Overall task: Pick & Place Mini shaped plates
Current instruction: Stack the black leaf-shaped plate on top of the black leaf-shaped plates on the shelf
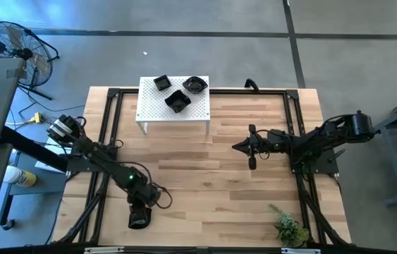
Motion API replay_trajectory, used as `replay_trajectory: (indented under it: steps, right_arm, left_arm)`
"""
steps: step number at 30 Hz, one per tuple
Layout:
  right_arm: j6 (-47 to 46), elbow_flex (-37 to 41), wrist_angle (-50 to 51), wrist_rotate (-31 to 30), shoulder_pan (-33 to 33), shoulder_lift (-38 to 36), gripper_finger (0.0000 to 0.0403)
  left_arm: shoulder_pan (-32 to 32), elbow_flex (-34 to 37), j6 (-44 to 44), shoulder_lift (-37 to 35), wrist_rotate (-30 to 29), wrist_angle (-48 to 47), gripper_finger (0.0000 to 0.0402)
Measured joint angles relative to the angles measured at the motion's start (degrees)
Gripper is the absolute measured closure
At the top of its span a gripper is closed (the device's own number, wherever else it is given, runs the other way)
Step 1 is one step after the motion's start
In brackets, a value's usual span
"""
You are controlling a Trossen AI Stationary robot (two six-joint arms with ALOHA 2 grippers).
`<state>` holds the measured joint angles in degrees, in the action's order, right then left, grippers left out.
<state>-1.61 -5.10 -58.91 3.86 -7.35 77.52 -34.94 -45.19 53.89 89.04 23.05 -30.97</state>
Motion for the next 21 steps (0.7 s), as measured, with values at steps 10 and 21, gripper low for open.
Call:
replay_trajectory:
  steps: [10, 21]
  right_arm:
    - [-0.02, 0.0, 0.19, -0.01, 0.0, 0.0, 0.0398]
    - [-0.92, 0.0, 0.27, 0.0, 0.0, 0.0, 0.0397]
  left_arm:
    - [0.07, -0.95, -5.83, 0.0, 1.01, 0.24, 0.0394]
    - [10.48, -8.38, -22.19, -4.02, -5.28, -8.24, 0.04]
